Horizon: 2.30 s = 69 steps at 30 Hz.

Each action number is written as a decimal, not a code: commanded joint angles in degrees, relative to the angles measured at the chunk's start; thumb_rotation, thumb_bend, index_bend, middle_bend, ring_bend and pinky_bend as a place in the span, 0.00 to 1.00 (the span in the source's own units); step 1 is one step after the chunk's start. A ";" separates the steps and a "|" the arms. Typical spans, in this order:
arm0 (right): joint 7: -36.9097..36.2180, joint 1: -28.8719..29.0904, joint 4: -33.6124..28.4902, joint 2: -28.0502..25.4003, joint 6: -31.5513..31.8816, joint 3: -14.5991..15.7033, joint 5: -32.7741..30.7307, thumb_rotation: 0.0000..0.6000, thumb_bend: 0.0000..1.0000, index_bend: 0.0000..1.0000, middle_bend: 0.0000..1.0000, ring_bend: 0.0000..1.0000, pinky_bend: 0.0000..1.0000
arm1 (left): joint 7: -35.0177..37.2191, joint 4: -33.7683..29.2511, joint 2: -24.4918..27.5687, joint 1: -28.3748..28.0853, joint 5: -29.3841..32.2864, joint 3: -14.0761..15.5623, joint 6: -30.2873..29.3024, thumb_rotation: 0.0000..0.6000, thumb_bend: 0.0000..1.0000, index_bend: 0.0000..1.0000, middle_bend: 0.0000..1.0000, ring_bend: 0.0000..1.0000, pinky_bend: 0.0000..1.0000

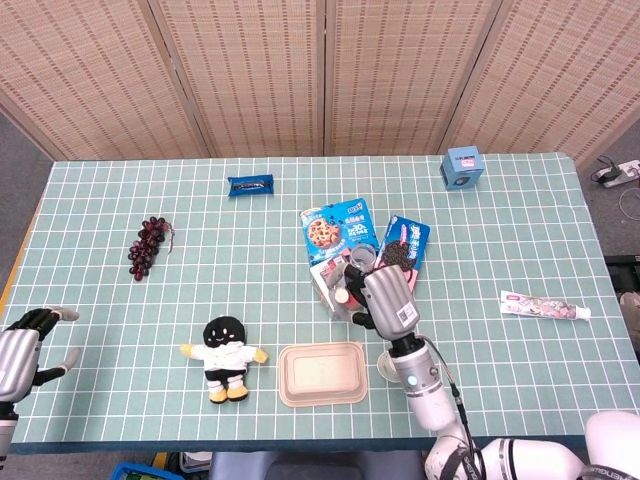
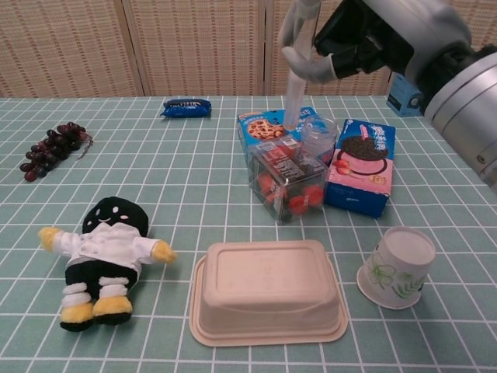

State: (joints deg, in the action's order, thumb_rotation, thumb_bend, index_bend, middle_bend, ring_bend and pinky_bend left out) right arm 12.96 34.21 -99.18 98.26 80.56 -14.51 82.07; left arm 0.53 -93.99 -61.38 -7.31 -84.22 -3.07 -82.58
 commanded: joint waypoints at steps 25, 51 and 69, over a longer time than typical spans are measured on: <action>-22.14 -4.91 -13.51 -12.51 -8.63 5.78 -0.81 1.00 0.51 0.78 1.00 1.00 1.00 | -0.39 -0.24 0.11 0.01 -0.15 0.12 -0.01 1.00 0.30 0.42 0.34 0.28 0.44; -18.95 -10.67 -14.93 -15.89 -2.35 10.37 8.48 1.00 0.52 0.78 1.00 1.00 1.00 | -1.51 -0.60 -0.02 -0.11 -0.52 0.48 0.28 1.00 0.30 0.42 0.34 0.28 0.44; -11.08 -12.92 -14.99 -14.02 -0.87 10.42 9.00 1.00 0.52 0.78 1.00 1.00 1.00 | -1.73 -0.68 -0.09 -0.13 -0.60 0.62 0.38 1.00 0.30 0.42 0.34 0.28 0.44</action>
State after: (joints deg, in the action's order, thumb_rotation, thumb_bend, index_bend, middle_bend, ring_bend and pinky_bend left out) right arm 13.26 21.60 -112.73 84.80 80.62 -4.13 92.06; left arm -1.20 -94.66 -61.47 -7.44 -84.81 -2.45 -82.20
